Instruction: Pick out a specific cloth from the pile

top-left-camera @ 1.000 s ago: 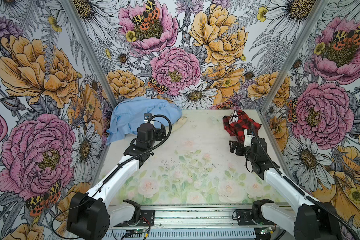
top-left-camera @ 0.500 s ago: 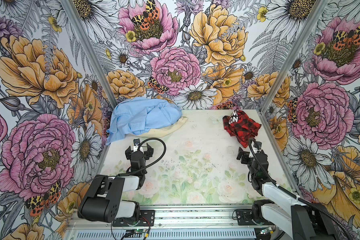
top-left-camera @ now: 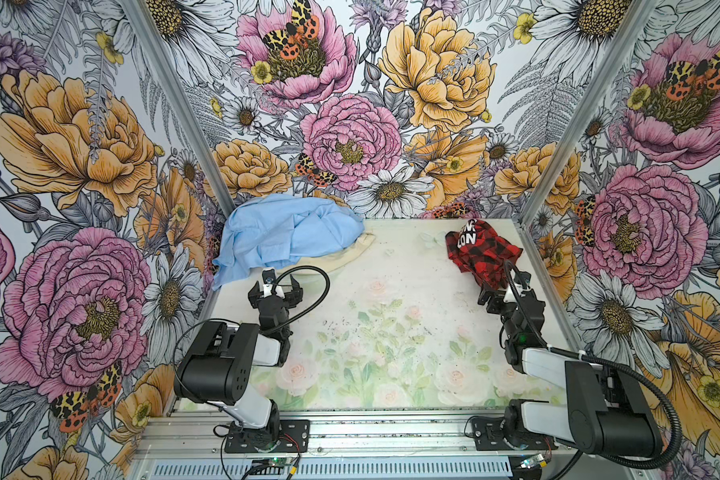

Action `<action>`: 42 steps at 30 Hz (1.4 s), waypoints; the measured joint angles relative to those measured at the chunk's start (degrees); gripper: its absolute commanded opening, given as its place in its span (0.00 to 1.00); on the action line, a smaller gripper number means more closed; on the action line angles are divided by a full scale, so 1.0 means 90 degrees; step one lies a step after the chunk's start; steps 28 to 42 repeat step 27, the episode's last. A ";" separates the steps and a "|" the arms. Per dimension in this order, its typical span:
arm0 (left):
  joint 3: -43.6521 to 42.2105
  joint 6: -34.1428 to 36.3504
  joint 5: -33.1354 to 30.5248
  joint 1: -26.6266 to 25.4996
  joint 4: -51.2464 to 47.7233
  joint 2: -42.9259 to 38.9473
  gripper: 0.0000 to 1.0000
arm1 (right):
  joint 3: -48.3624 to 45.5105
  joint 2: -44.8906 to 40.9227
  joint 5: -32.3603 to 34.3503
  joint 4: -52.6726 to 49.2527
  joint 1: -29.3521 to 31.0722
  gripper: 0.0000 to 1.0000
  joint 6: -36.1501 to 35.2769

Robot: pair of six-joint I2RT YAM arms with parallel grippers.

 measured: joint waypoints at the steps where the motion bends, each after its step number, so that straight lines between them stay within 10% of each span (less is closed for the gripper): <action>1: 0.0029 0.0000 0.0000 0.0000 -0.0012 0.0000 0.99 | -0.0027 0.0000 0.0049 0.0092 0.0000 0.99 0.0002; 10: 0.0039 0.0000 0.0000 0.0000 -0.0248 -0.0005 0.99 | -0.0119 0.1600 0.0187 0.1569 0.0012 1.00 -0.0143; 42: 0.0039 0.0000 0.0000 0.0000 -0.0308 -0.0005 0.99 | 0.0782 0.1642 -0.0155 0.0345 0.0112 1.00 -0.0406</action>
